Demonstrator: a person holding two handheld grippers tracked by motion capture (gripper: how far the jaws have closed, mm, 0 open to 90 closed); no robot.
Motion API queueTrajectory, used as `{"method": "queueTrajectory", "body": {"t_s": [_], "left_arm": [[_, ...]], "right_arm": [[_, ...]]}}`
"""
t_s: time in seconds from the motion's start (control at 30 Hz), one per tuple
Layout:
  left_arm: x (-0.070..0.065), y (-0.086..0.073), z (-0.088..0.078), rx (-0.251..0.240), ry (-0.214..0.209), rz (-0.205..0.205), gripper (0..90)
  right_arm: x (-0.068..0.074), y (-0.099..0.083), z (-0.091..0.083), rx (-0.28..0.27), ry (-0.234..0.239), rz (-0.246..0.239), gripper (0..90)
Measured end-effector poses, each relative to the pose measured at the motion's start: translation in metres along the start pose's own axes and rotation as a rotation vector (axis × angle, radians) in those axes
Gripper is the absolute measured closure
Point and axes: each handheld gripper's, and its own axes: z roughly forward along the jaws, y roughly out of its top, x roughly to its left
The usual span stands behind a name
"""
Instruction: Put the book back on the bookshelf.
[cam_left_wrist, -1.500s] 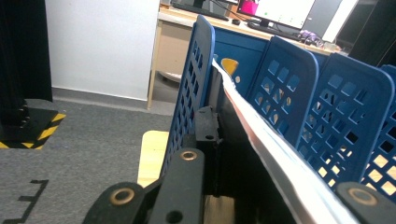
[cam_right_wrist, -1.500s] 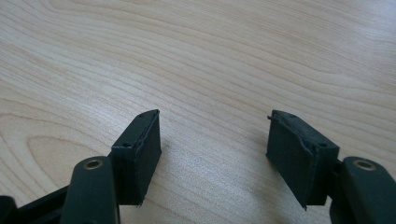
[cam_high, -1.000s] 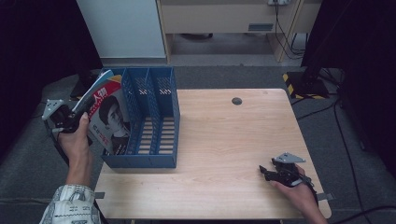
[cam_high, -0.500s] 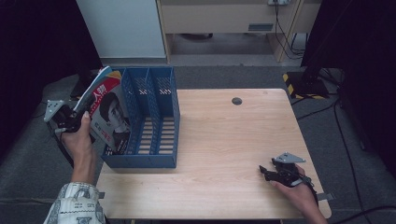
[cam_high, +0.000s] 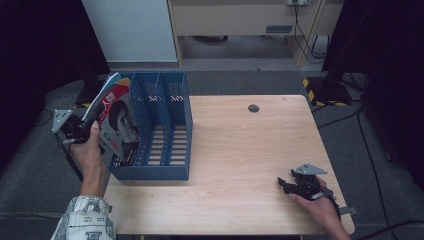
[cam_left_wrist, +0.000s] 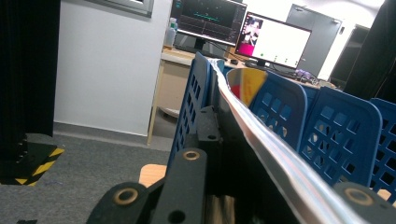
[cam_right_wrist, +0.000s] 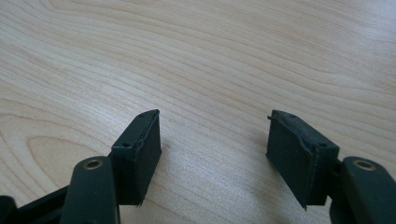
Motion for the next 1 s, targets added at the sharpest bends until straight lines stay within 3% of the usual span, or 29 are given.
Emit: {"method": "queueTrajectory", "body": {"t_s": [0.5,0.77,1.0], "left_arm": [[0.000,0.004,0.000,0.047,-0.003,-0.005,82.2],[-0.008,0.017,-0.002,0.083,0.007,0.076,67.9],[-0.017,0.030,-0.001,0.106,-0.013,0.142,51.0]], "right_arm": [[0.000,0.000,0.000,-0.002,-0.002,0.000,35.1],[0.000,0.000,0.000,-0.001,-0.001,0.000,34.9],[0.000,0.000,0.000,0.002,0.000,-0.001,34.7]]}}
